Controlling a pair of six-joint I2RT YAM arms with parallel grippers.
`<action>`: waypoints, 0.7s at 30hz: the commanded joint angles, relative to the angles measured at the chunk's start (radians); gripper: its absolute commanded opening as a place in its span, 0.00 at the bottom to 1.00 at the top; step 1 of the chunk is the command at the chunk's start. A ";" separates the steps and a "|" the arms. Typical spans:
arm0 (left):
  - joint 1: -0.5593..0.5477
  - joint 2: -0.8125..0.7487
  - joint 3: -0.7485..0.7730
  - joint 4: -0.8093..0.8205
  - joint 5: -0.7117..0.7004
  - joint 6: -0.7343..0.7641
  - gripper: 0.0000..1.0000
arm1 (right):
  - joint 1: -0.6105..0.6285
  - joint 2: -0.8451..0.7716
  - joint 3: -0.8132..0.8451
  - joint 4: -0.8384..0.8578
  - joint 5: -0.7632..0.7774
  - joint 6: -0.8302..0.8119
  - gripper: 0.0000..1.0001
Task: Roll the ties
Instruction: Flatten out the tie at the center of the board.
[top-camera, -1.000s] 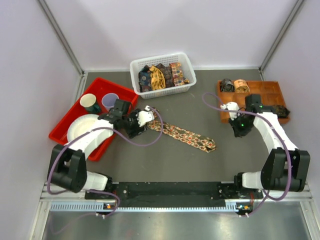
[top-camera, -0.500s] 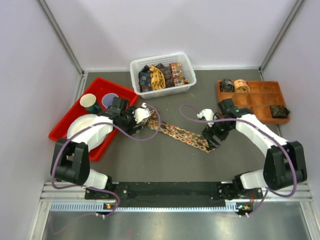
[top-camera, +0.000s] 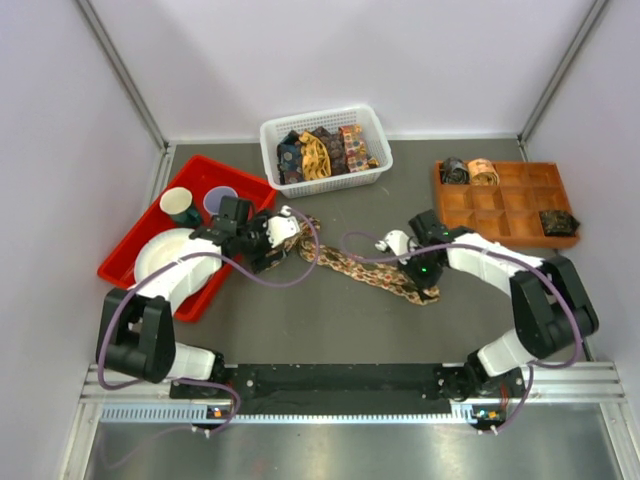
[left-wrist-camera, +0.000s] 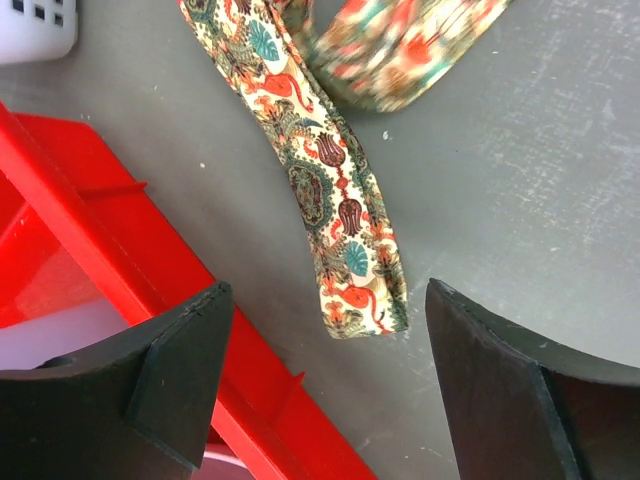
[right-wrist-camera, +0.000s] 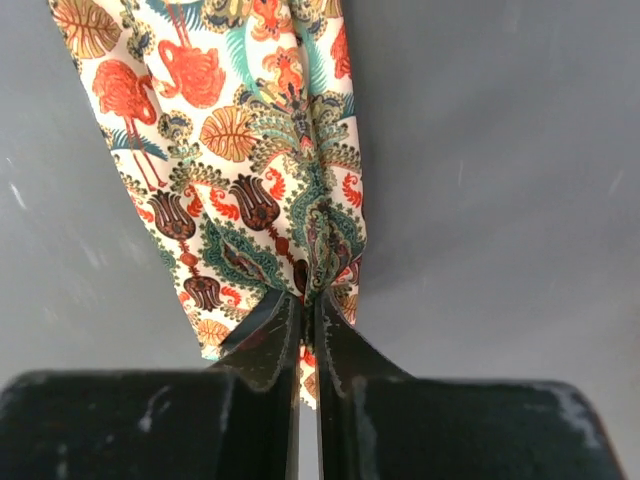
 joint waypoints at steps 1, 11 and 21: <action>-0.001 -0.026 -0.019 0.022 0.088 0.080 0.82 | -0.160 -0.113 -0.083 -0.130 0.004 -0.151 0.00; -0.090 0.170 0.074 0.054 0.038 0.047 0.82 | -0.489 -0.238 -0.087 -0.256 -0.030 -0.440 0.00; -0.113 0.241 0.125 0.051 -0.017 0.114 0.61 | -0.647 -0.221 -0.074 -0.245 -0.051 -0.562 0.00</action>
